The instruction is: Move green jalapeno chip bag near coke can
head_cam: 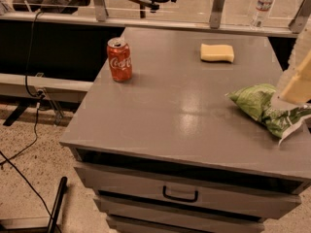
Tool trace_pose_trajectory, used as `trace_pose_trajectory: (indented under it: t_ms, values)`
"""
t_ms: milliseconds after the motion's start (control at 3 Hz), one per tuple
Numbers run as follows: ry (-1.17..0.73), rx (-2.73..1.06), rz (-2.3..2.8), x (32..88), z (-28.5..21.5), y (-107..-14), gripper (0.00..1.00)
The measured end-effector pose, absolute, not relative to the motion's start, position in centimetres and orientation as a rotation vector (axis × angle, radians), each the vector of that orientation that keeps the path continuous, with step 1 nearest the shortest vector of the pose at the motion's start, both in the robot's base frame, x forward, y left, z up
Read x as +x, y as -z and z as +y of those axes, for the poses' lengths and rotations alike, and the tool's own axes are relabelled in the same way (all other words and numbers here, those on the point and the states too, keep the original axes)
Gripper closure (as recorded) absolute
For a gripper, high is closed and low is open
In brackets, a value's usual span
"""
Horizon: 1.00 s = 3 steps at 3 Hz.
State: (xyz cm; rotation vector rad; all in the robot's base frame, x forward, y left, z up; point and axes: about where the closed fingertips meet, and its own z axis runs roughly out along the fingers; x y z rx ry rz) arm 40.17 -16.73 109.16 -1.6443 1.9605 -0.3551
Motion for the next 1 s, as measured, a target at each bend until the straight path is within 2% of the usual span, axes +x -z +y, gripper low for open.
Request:
trace_pose_trajectory:
  t_ms: [1000]
  values:
    - [0.476,-1.669,2.000,46.8,-22.5,-103.9,0.00]
